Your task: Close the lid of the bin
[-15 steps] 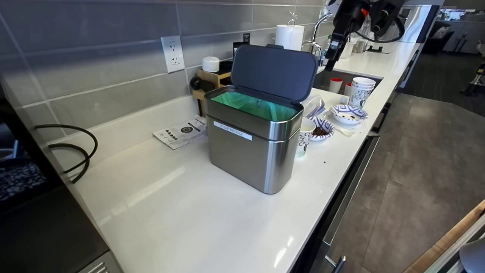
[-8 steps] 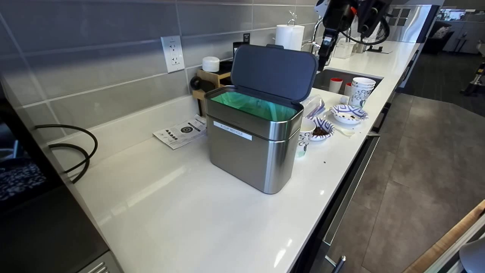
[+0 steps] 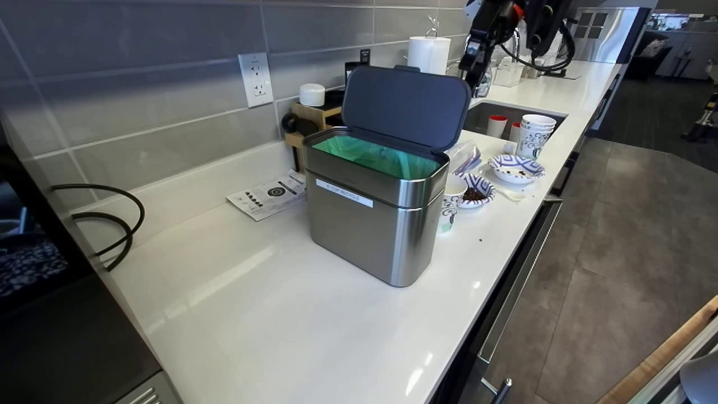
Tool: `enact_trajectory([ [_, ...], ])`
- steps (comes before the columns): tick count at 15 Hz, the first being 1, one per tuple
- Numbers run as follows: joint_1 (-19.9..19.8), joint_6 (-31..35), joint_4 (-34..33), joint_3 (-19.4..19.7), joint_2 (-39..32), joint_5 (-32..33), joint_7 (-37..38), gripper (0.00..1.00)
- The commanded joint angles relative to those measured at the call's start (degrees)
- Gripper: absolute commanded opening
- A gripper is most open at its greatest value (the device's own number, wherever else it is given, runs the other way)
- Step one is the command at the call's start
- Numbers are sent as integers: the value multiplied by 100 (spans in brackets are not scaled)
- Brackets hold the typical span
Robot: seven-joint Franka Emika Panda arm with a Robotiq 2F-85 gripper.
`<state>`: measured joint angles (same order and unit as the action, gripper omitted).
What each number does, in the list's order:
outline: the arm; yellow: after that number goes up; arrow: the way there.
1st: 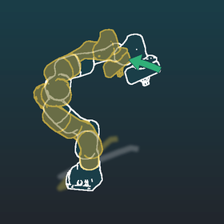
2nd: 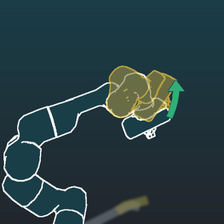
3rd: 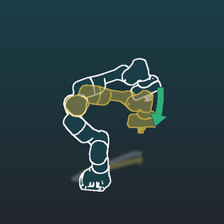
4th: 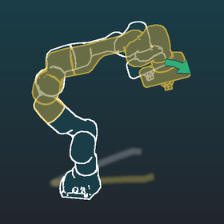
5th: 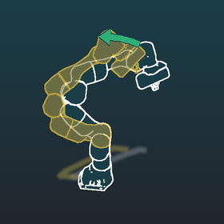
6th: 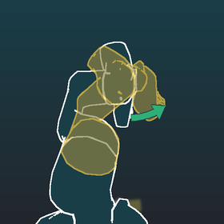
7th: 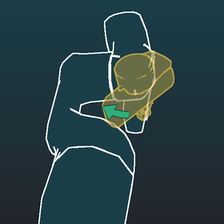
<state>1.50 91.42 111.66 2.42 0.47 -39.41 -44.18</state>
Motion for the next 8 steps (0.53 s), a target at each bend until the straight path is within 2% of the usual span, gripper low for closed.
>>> enact_trajectory([
  [1, -89, -259, -108, -51, -122, -1046, 315, 100],
  [5, -64, -187, -87, -93, -189, -1718, 699, 100],
  [8, -30, -115, -103, -162, -273, -1899, 1177, 100],
])
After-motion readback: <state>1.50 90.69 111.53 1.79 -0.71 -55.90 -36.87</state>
